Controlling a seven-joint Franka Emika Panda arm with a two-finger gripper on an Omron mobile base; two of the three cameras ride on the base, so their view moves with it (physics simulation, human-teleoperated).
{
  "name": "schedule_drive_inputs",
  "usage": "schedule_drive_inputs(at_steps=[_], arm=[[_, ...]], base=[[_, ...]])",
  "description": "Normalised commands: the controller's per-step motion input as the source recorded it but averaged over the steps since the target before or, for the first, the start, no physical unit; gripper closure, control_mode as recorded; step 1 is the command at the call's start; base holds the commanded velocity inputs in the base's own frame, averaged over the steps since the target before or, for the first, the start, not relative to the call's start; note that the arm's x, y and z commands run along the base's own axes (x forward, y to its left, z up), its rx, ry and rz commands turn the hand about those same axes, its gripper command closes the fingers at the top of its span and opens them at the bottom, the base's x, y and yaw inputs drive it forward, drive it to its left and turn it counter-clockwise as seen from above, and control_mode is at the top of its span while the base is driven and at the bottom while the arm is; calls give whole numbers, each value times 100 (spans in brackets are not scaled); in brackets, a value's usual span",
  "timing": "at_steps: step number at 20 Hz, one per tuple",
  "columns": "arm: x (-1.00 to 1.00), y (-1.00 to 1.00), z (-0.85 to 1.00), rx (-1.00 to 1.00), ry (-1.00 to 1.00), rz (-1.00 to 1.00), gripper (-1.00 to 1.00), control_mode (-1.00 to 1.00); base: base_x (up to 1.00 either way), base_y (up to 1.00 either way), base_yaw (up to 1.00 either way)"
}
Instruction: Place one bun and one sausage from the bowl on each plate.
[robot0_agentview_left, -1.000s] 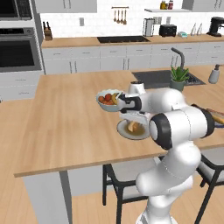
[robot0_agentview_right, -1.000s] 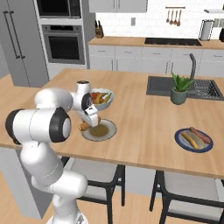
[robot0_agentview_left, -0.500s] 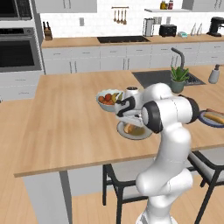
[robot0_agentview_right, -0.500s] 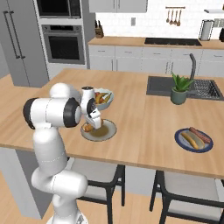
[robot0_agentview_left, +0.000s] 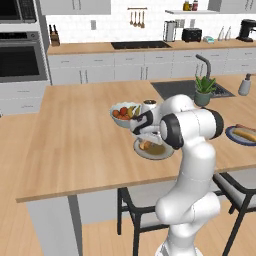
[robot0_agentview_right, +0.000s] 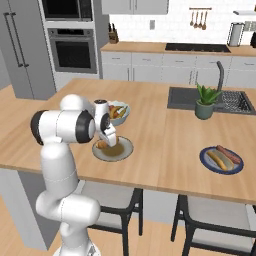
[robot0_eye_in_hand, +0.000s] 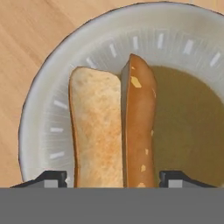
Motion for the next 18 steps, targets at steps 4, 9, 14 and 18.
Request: schedule_drive_inputs(at_steps=[4,9,14,18], arm=[[-3,0,12,0,-7,0,-100,-100],[-82,-7,88,2,-7,0,-100,-100],[-100,-9,100,2,2,0,-100,-100],[-100,-3,100,0,13,0,-100,-100]], base=[[0,0,0],[0,0,0],[0,0,0],[0,0,0]])
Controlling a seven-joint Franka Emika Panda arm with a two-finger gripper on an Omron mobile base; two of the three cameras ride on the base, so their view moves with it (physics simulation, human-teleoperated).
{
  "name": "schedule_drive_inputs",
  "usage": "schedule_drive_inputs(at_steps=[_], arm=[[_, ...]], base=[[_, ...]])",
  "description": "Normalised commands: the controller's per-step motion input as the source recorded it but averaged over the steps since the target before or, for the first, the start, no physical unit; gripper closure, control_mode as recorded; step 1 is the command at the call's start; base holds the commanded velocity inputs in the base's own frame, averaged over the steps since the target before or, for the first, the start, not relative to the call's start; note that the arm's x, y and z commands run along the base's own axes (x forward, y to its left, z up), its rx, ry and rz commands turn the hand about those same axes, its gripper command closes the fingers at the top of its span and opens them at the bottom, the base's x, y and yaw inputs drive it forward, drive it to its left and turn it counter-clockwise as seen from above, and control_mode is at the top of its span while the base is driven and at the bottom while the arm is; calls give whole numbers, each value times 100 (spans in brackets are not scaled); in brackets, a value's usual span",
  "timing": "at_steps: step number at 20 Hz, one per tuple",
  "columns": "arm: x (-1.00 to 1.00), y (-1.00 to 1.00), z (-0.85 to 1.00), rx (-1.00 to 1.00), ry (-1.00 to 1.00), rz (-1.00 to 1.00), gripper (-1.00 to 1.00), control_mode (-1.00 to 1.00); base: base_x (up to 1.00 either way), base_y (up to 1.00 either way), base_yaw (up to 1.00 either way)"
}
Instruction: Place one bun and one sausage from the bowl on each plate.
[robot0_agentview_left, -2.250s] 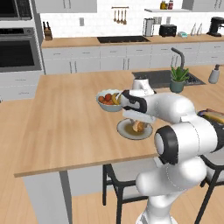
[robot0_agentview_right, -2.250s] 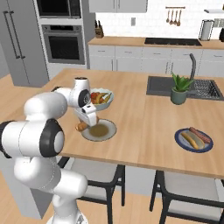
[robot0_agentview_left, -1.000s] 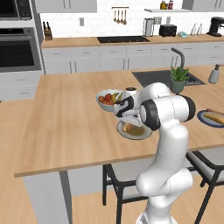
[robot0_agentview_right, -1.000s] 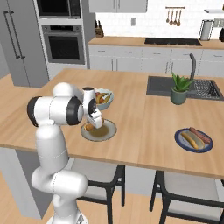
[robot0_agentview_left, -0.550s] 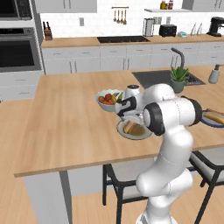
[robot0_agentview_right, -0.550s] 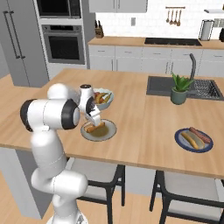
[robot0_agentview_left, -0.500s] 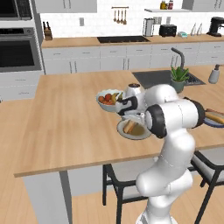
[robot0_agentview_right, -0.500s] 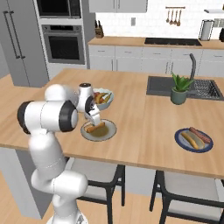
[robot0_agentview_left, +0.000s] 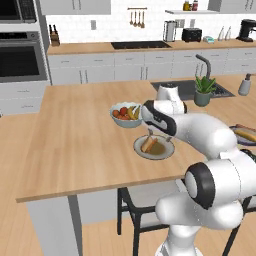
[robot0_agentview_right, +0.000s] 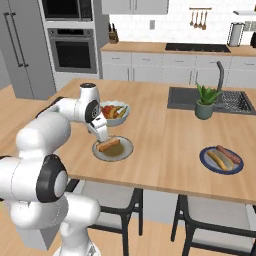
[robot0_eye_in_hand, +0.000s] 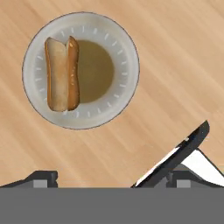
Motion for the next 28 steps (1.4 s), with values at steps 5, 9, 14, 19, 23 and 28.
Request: schedule_drive_inputs(at_steps=[5,9,14,19,23,28], arm=[[-100,-5,100,0,11,3,-100,-100],[-100,-9,61,-2,17,2,-100,-100],[-100,-17,1,-3,19,7,-100,-100],[-50,-28,-6,0,39,11,-100,-100],[-16,-10,-10,0,33,6,-100,100],[0,0,0,0,0,0,-100,100]], base=[[0,0,0],[0,0,0],[0,0,0],[0,0,0],[-19,-6,2],[-100,-67,0]])
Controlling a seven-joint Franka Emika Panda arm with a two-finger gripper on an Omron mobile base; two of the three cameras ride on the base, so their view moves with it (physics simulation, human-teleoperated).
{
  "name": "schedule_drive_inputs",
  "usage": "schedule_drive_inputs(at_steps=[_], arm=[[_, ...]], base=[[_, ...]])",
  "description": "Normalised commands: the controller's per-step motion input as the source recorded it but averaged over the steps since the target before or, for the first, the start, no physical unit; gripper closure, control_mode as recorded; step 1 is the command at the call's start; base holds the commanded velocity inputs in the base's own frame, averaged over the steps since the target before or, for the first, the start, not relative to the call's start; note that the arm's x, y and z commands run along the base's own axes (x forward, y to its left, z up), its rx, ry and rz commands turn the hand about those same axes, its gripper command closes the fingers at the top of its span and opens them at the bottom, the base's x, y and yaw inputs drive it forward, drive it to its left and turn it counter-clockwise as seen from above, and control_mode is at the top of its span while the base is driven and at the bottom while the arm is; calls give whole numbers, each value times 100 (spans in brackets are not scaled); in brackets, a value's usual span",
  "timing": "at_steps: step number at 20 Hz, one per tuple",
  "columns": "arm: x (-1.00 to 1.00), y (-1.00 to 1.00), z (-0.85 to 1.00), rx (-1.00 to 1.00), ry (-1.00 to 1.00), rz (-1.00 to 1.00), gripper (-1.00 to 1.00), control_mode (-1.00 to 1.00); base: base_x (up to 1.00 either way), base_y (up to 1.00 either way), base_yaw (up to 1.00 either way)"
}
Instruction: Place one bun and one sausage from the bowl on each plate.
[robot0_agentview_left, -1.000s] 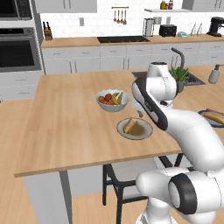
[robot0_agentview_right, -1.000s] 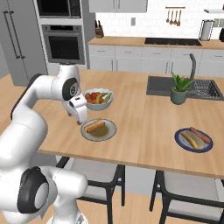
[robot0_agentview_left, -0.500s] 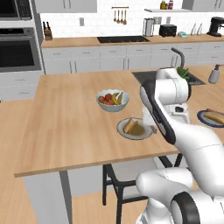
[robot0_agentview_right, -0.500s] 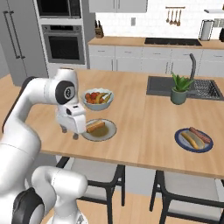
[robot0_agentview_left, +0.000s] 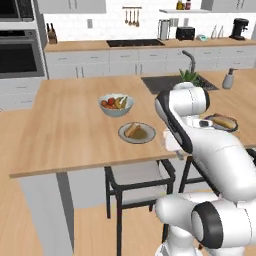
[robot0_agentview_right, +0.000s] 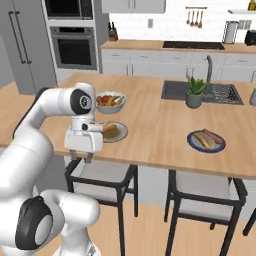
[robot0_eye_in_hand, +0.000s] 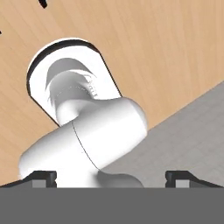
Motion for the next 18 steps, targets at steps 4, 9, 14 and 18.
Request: schedule_drive_inputs(at_steps=[4,9,14,18], arm=[[0,0,0,0,0,0,-100,100],[0,0,0,0,0,0,-100,100],[0,0,0,0,0,0,-100,100],[0,0,0,0,0,0,-100,100]], base=[[-18,-100,-6],[-12,-100,-3],[-24,-100,-3],[-4,-100,0]])
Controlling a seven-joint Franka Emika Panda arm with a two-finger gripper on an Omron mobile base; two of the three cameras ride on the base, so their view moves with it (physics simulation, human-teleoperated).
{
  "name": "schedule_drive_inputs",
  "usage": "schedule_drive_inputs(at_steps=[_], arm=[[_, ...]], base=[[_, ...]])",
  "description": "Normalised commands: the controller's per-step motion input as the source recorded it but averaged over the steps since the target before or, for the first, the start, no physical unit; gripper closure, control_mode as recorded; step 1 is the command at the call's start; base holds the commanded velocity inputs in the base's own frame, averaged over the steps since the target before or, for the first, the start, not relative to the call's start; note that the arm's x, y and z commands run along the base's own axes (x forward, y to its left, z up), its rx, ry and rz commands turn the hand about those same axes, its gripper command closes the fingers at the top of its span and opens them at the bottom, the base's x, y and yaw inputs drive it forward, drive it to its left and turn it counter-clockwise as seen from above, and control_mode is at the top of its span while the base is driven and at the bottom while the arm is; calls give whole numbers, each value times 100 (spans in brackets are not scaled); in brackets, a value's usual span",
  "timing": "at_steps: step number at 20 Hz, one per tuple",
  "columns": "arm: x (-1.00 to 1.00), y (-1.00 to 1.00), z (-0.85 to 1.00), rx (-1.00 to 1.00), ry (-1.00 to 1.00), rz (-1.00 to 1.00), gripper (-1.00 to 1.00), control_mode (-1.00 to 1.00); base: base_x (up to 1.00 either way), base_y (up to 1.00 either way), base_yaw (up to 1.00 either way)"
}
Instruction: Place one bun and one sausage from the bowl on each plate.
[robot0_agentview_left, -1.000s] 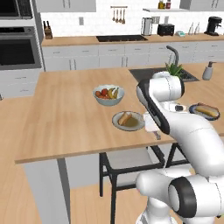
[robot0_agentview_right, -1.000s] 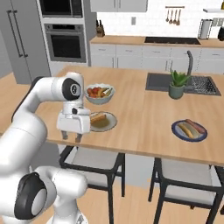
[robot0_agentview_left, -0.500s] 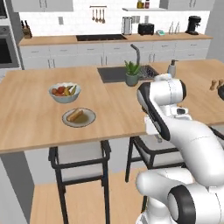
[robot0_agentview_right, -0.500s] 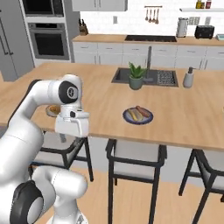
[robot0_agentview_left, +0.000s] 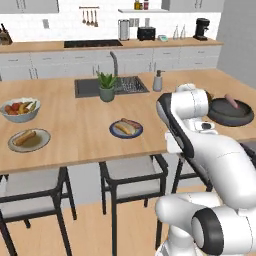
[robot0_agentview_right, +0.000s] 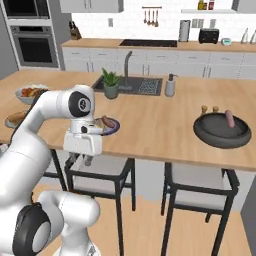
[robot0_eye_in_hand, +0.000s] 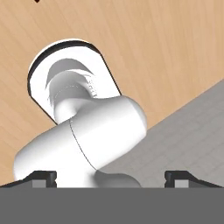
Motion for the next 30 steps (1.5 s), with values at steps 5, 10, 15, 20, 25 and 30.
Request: schedule_drive_inputs(at_steps=[5,10,15,20,25,30], arm=[[0,0,0,0,0,0,-100,100],[0,0,0,0,0,0,-100,100],[0,0,0,0,0,0,-100,100],[0,0,0,0,0,0,-100,100],[48,0,36,3,-7,0,-100,-100],[89,28,26,1,-23,0,-100,-100]], base=[[12,-100,0],[34,-100,1],[65,-100,6],[96,-80,1],[14,-6,0],[0,0,0]])
